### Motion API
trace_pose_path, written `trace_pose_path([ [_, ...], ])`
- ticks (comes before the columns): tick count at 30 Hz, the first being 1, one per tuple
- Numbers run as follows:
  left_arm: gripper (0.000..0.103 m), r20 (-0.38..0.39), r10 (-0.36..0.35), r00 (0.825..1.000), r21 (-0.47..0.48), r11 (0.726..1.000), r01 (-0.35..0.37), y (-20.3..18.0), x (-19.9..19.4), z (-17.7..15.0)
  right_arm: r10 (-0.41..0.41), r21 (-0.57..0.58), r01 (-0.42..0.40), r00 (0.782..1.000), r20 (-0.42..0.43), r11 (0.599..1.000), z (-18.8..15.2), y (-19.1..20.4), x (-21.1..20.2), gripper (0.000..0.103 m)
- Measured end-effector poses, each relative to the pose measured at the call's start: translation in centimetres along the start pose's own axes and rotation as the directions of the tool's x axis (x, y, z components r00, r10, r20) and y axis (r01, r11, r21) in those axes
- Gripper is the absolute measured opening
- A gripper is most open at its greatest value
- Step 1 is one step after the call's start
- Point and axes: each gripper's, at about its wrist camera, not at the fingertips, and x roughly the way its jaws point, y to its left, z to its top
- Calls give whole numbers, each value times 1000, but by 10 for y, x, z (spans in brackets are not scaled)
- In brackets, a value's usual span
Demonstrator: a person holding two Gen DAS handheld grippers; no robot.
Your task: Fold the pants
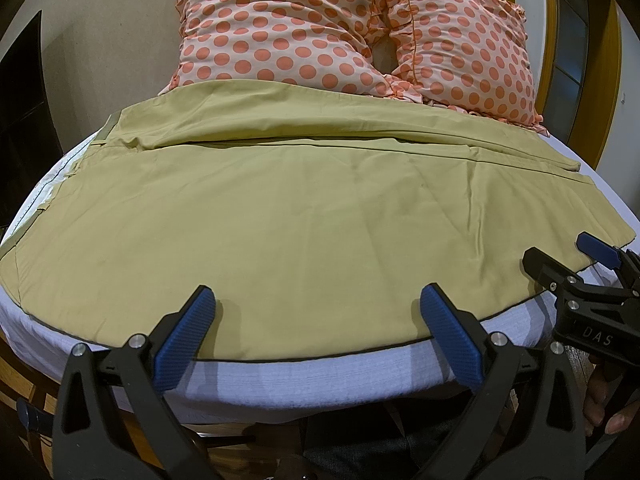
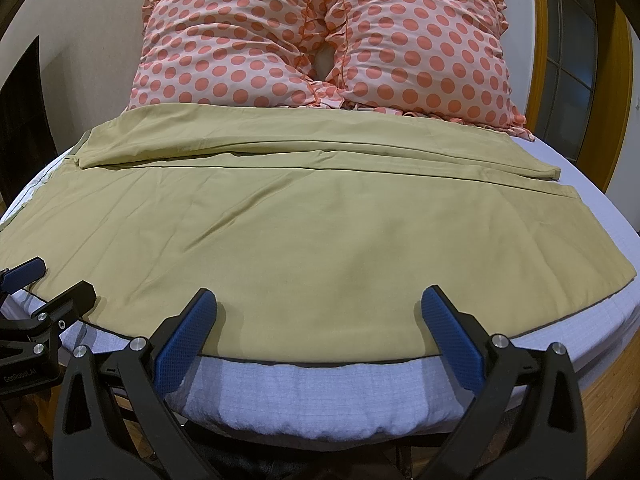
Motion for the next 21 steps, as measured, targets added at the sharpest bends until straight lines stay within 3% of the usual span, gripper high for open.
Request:
trace_pose_path([
  [7, 101, -4, 0, 1000, 1, 1000, 0, 0, 0, 0, 10, -10, -10, 1000, -3, 1000, 5, -2, -4, 102],
  [10, 101, -20, -11, 1000, 9, 1000, 11, 1, 2, 8, 33, -6, -33, 999, -41, 999, 20, -13, -1, 102],
  [12, 101, -26, -5, 1000, 18, 1000, 6, 4, 1, 13, 14, 30, -13, 1000, -19, 999, 39, -33, -4, 102],
  [15, 101, 28, 40, 999, 33, 999, -41, 11, -6, 21, -82, 133, 79, 996, 20, 988, 91, -80, -1, 102],
  [19, 101, 72, -1, 997, -22, 1000, 3, 23, -10, 37, -180, 321, 189, 982, -57, 928, 170, -150, 50, 100],
  [21, 101, 81, -57, 995, -58, 996, 62, 28, -7, 41, -213, 396, 251, 967, -137, 884, 199, -179, 92, 79],
])
